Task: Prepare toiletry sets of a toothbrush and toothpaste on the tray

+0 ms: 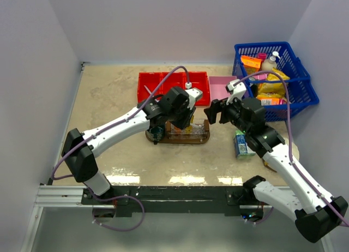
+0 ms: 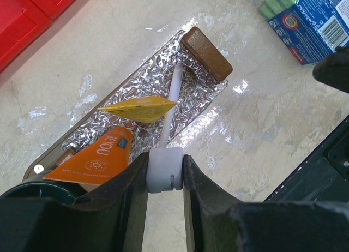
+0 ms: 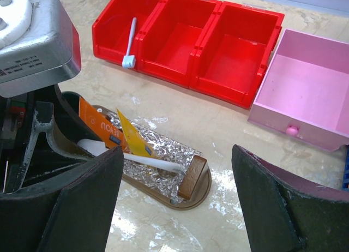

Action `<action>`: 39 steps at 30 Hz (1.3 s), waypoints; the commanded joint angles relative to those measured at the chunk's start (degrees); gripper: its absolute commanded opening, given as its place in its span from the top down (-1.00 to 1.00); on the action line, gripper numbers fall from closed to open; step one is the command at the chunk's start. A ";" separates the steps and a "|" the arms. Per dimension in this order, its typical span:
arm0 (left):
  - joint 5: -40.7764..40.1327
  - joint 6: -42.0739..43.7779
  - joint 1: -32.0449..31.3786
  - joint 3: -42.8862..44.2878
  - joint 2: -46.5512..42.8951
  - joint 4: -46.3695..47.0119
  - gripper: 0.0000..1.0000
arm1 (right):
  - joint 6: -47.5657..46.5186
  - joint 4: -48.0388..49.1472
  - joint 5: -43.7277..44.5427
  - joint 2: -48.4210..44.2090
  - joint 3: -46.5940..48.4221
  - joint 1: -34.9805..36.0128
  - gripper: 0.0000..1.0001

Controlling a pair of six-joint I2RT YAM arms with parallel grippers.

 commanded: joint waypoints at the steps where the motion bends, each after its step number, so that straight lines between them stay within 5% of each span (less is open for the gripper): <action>1: -1.57 -0.02 -0.23 -0.14 -1.23 0.15 0.44 | -0.03 0.51 -0.54 -1.16 0.17 -0.35 -0.66; 15: -0.60 0.07 -0.15 0.30 -0.53 1.03 0.35 | -0.03 0.42 -0.63 -0.99 0.08 -0.26 -0.66; 39: -0.78 0.68 -0.15 1.79 -0.70 1.82 -0.14 | -0.20 0.33 -0.72 -1.16 0.26 -0.35 -0.66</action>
